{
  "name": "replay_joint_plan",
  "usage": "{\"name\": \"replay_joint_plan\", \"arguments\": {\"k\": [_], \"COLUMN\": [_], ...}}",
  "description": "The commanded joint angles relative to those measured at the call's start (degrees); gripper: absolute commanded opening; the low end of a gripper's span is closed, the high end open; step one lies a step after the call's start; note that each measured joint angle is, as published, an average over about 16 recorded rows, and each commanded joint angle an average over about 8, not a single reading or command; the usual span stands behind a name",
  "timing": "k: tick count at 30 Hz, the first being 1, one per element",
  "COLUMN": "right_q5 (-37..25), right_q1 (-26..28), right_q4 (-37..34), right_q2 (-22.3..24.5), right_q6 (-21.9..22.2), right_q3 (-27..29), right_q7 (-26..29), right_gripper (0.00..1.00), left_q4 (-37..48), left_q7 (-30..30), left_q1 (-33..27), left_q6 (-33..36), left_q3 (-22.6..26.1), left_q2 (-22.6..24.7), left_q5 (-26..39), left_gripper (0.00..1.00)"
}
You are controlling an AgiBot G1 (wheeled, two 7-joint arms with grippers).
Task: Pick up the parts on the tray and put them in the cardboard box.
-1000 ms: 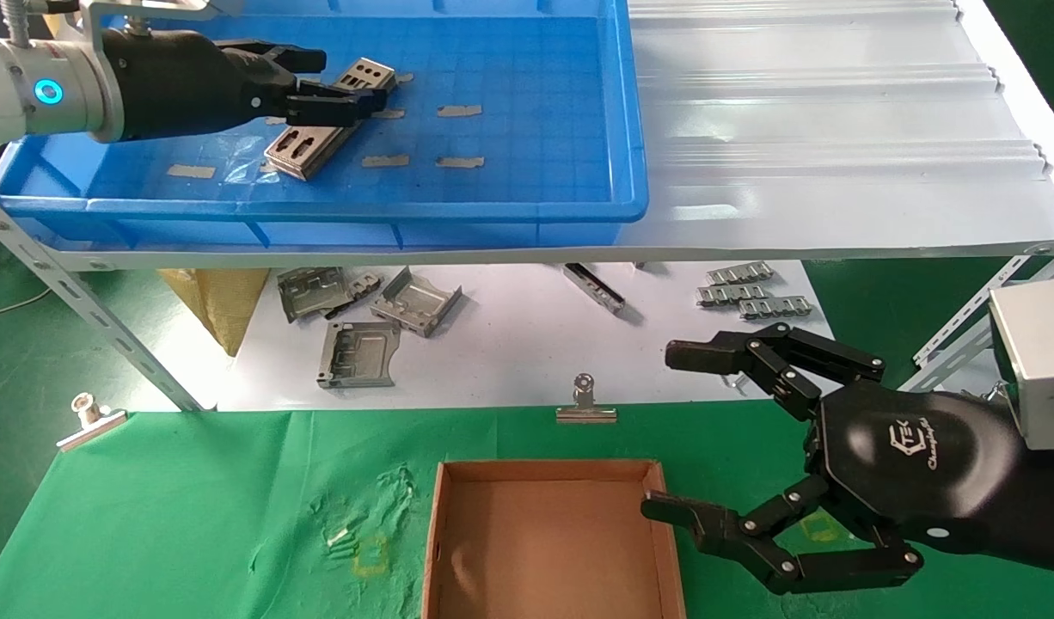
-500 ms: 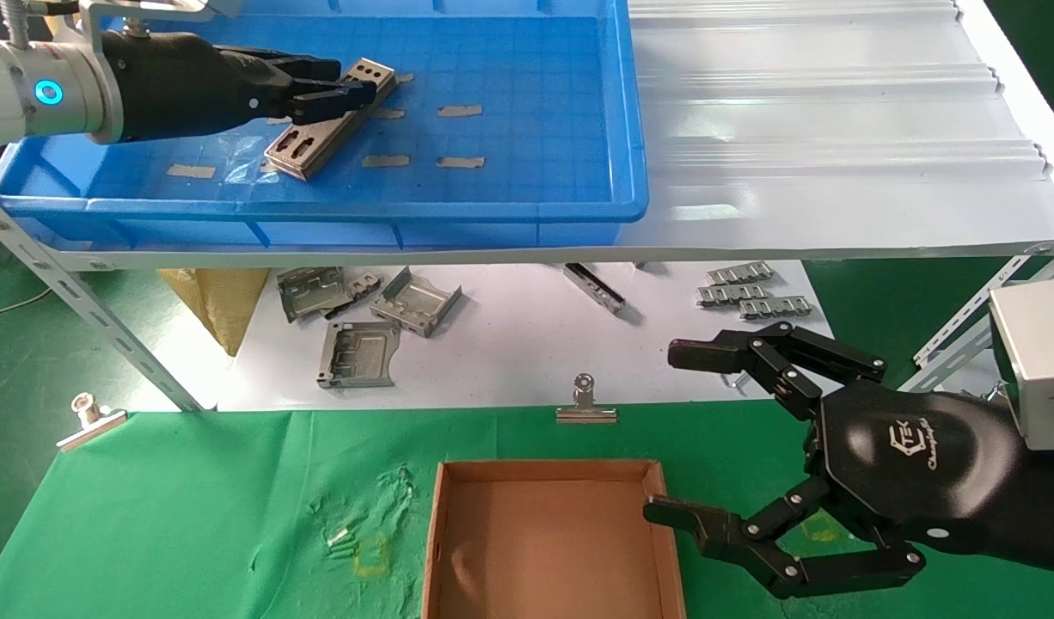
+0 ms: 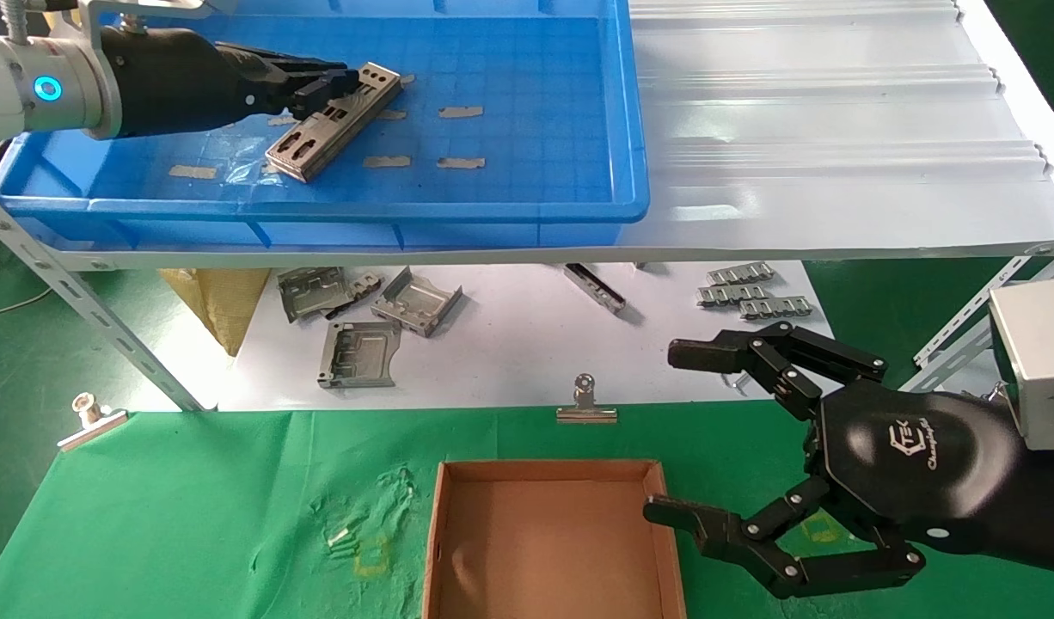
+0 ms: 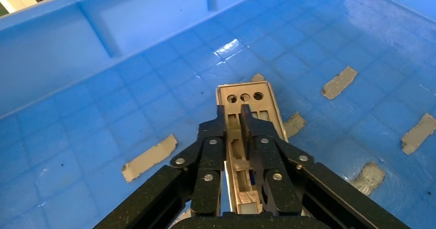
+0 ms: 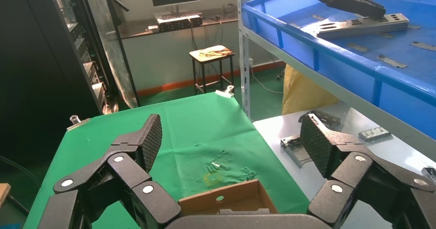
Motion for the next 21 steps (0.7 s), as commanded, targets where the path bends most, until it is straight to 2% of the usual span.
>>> {"name": "replay_joint_plan", "arguments": {"k": [1,7,8,21], "right_q5": [0.0,0.0,0.0,0.0], "right_q1": [0.0,0.0,0.0,0.0], "right_q4": [0.0,0.0,0.0,0.0], "right_q2": [0.0,0.0,0.0,0.0], "right_q6": [0.0,0.0,0.0,0.0], "right_q3": [0.0,0.0,0.0,0.0], "right_q7": [0.0,0.0,0.0,0.0], "right_gripper": [1.0,1.0,1.0,1.0], "left_q4": [-0.1,-0.7,-0.9,-1.8], "left_q7": [0.1,1.3,1.6,4.4], "left_q1": [0.0,0.0,0.0,-0.3], "left_q6": [-0.1,-0.3,-0.3,2.1], "left_q3": [0.0,-0.2,-0.2,-0.8], "left_q2": [0.0,-0.2,-0.3,-1.2], "left_q5": [0.0,-0.2,-0.2,-1.1], "left_gripper": [0.16,0.91,1.0,1.0]}}
